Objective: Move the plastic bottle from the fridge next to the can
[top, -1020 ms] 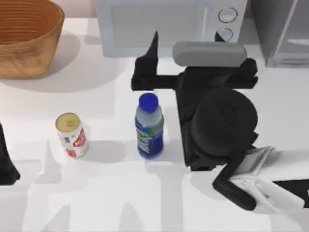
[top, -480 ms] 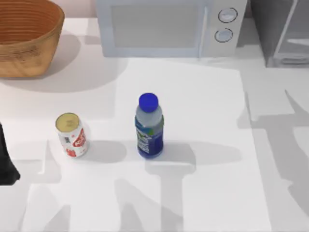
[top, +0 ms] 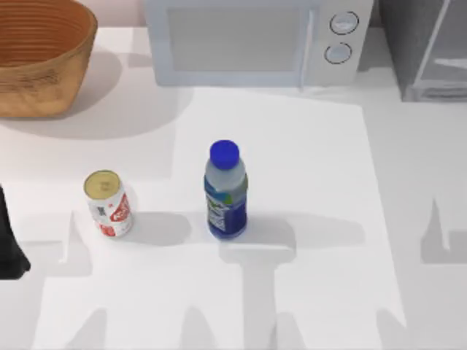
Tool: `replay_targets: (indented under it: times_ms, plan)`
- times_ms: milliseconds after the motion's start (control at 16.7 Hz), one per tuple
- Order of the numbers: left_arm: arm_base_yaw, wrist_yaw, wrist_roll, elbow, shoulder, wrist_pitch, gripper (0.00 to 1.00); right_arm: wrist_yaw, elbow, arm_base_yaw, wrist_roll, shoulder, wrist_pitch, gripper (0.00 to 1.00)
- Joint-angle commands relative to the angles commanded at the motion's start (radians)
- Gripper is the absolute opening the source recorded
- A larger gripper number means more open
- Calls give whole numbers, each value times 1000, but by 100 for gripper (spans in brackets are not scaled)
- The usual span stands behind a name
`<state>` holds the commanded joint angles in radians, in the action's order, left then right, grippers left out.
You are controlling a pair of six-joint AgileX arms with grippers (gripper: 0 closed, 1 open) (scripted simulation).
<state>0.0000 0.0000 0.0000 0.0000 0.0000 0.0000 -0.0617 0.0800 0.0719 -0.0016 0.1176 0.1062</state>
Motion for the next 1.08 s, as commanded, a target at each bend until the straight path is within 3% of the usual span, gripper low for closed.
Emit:
replay_targets:
  times_ms: [240, 720, 1080]
  plan:
    - [0, 0, 0, 0, 0, 0, 100, 60, -78, -70, 2, -114, -103, 100]
    - [0, 0, 0, 0, 0, 0, 100, 59, -55, -70, 1, -141, -139, 100]
    - [0, 0, 0, 0, 0, 0, 100, 60, 116, -71, -2, -349, -484, 100]
